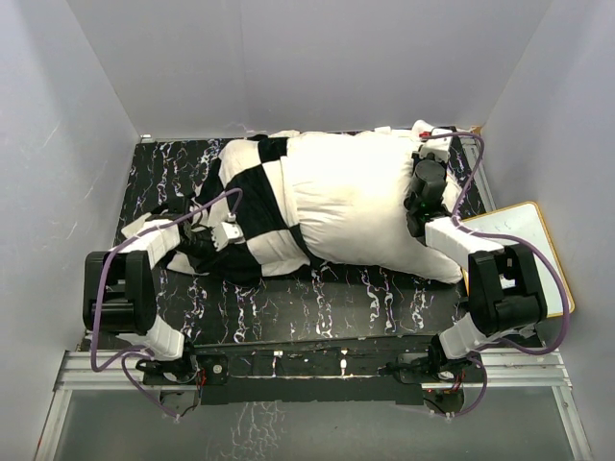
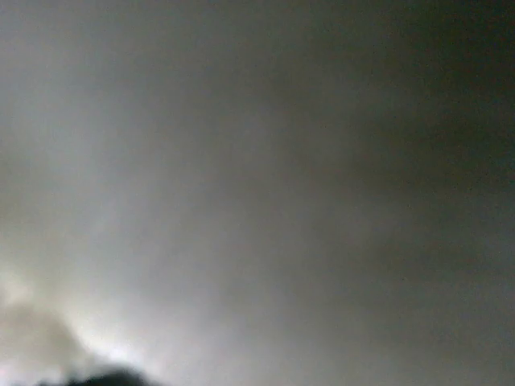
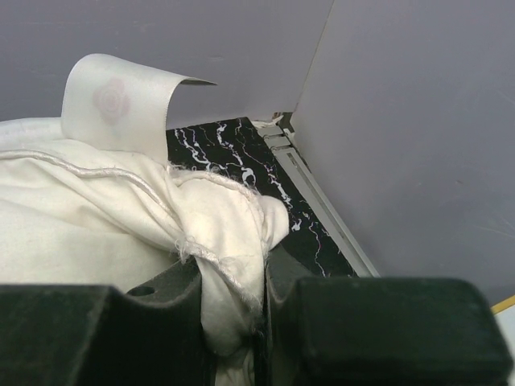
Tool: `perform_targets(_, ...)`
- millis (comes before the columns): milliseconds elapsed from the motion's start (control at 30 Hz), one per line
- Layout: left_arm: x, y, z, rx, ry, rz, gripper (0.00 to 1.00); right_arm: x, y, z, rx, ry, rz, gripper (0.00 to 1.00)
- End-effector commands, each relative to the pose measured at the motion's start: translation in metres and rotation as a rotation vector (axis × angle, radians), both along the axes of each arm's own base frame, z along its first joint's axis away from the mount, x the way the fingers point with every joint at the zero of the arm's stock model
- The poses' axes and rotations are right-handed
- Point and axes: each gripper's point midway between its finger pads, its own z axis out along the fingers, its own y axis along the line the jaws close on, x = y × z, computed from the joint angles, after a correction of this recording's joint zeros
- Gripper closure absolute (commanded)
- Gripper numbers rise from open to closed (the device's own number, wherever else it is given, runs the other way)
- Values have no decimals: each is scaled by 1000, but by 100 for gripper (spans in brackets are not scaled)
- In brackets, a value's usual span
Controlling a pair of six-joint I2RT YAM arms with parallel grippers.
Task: Remove the pillowcase from the pillow
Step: Remove the pillow from the pillowcase.
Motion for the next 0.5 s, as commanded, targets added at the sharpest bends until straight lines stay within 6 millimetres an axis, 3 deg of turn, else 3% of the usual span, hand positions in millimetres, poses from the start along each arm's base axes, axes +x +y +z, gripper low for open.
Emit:
perform_targets(0, -2, 35, -1, 61, 51, 71, 76, 14, 21, 25, 21, -80, 66, 92)
perform_targets(100, 2, 69, 12, 90, 21, 124, 100, 21, 14, 31, 62, -102, 49, 92)
perform_targets(300, 15, 150, 42, 175, -99, 272, 100, 34, 0, 42, 134, -138, 30, 92)
perform_targets(467, 0, 202, 58, 222, -133, 342, 100, 39, -13, 48, 172, -156, 7, 92)
